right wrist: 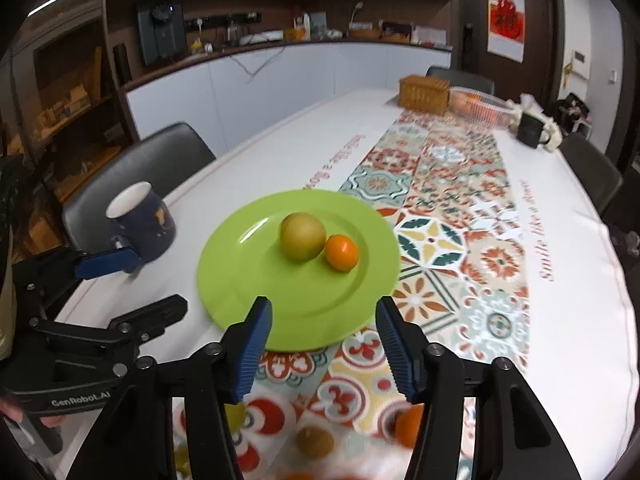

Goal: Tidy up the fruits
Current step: 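Withdraw both tools from the plate back toward the loose fruit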

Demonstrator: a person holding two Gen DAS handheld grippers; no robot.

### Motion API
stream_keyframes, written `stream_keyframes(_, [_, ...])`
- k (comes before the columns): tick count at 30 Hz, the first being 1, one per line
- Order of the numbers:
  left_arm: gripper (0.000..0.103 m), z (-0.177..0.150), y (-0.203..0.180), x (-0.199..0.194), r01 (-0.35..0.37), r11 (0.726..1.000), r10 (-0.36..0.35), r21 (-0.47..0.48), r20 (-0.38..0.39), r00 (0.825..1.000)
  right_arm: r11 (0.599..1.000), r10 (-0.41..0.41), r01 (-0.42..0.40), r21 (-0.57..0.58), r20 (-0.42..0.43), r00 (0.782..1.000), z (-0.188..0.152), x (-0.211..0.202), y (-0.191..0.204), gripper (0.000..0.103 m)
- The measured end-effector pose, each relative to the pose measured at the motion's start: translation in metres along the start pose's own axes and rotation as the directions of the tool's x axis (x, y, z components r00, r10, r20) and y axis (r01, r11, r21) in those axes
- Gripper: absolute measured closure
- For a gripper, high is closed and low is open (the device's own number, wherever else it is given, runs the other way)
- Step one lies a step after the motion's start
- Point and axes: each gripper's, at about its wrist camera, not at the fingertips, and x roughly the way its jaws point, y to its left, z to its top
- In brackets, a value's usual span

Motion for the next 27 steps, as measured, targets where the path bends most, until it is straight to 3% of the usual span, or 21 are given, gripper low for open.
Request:
stream_keyframes(12, [0.011, -0.032, -0.020, -0.077, -0.025, 0.999, 0.028, -0.027, 0.116, 0.993, 0.999, -0.037, 0.034, 0.019, 0.134, 0.990, -0.041, -0.082, 0.008, 0.042])
stream_keyframes(20, [0.009, -0.061, -0.034, -0.096, -0.031, 0.999, 0.032, -0.011, 0.119, 0.992, 0.998, -0.059, 0.059, 0.004, 0.177, 0.982, -0.070, -0.114, 0.015, 0.042])
stream_keyframes(27, [0.009, -0.086, -0.043, -0.102, -0.016, 1.000, 0.014, 0.017, 0.116, 0.993, 0.998, -0.063, 0.061, 0.014, 0.166, 0.984, -0.096, -0.122, 0.019, 0.042])
